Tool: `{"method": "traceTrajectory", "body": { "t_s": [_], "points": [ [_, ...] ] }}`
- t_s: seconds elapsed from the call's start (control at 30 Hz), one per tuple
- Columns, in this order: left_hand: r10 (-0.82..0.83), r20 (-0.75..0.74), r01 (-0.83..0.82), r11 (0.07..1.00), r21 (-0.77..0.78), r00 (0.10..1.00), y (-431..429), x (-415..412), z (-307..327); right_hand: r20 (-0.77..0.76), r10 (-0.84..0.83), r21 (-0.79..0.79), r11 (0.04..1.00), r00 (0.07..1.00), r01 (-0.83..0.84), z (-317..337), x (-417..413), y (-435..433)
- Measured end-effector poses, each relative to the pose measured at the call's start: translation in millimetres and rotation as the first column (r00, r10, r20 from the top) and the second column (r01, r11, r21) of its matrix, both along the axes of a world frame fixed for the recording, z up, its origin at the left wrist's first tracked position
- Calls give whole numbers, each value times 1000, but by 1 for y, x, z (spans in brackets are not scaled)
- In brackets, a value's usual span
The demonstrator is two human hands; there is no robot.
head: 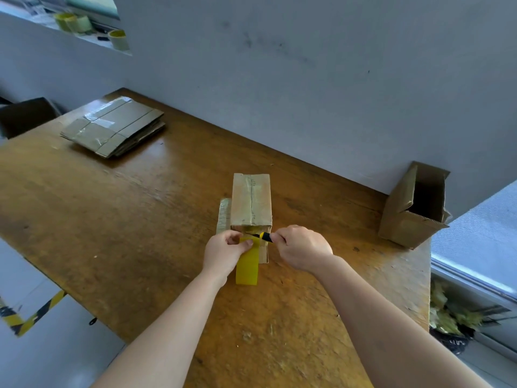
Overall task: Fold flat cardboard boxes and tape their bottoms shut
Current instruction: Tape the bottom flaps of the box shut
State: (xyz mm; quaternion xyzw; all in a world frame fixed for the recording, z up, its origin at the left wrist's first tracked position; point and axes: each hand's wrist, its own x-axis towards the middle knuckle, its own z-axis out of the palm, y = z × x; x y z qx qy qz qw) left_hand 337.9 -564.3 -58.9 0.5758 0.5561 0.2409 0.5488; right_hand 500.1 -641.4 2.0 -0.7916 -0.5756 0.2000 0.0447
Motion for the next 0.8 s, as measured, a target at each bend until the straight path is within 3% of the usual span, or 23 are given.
{"method": "traceTrajectory", "body": {
  "t_s": [0.13, 0.33, 0.57, 0.7, 0.8],
  "points": [
    [6, 49, -1, 996, -88, 999, 2, 1, 2, 69, 43, -39, 998, 997, -41, 9, -2, 5],
    [-20, -20, 17, 990, -141, 1000, 7, 4, 3, 209, 103, -138, 988, 972, -75, 25, -9, 16],
    [-32, -73, 19, 985, -172, 997, 13, 3, 5, 219, 86, -208, 977, 972, -40, 35, -14, 32],
    [-69, -74, 56, 985, -162, 995, 14, 2, 6, 358, 163, -297, 953, 920, -53, 30, -13, 32],
    [-97, -79, 87, 988, -124, 992, 16, -2, 7, 270, 88, -315, 949, 959, 2, 5, -8, 14]
  ]
}}
